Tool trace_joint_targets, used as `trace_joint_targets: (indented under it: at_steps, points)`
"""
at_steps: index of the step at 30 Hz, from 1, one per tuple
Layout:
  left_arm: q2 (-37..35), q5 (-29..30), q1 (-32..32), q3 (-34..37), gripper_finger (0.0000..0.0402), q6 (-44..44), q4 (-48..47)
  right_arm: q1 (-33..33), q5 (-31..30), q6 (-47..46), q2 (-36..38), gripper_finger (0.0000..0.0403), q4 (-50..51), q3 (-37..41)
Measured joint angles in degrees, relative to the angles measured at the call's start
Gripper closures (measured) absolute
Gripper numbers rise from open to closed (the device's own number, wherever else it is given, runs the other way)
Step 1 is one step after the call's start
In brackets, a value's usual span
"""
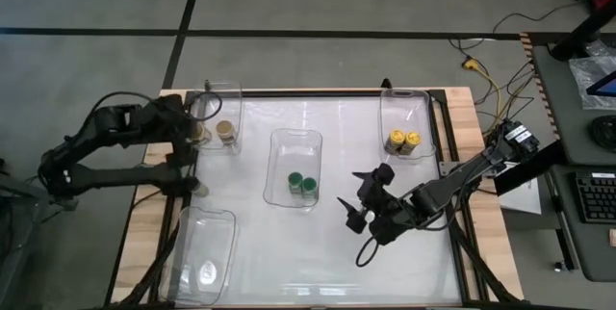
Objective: Sort spices by type
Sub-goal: Put the golden seasoning bottle into the top left transparent bin
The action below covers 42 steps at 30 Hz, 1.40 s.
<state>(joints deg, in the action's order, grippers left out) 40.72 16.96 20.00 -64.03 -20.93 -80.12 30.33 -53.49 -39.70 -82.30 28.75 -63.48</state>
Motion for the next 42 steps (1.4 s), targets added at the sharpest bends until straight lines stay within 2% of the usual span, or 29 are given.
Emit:
trace_joint_targets:
  at_steps: [5, 13, 16, 23, 29, 35, 42]
  points:
    - [0.33, -1.43, 5.51, 1.81, 0.0141, -5.35, 0.95, 0.0, -0.62, 0.0, 0.0, 0.0024, -0.44, 0.24]
    - [0.54, -1.23, 16.98, 7.22, 0.0141, -15.46, 8.24, 0.02, -0.7, 0.63, -0.04, 0.0024, -0.83, 1.2]
    - [1.06, -4.06, 20.72, 7.61, 0.0141, -17.54, 9.52, 0.42, -0.62, 0.29, -0.04, 0.0024, -0.81, 1.88]
    - [2.1, -10.18, 25.99, 7.76, 0.0141, -19.95, 12.85, 0.81, -0.54, 0.25, -0.07, 0.0024, -0.79, 3.84]
    - [3.39, -9.73, 30.19, 10.17, 0.0141, -21.11, 14.48, 0.94, 0.24, -0.33, -0.11, 0.0024, -0.77, 6.3]
    - [4.29, -11.56, 32.9, 15.85, 0.0141, -23.25, 18.65, 1.16, 2.89, -0.35, -0.11, 0.0024, -0.81, 6.64]
    - [3.97, -12.83, 33.78, 21.34, 0.0141, -24.26, 20.07, 1.44, 5.82, -0.22, -0.11, 0.0024, -0.76, 6.64]
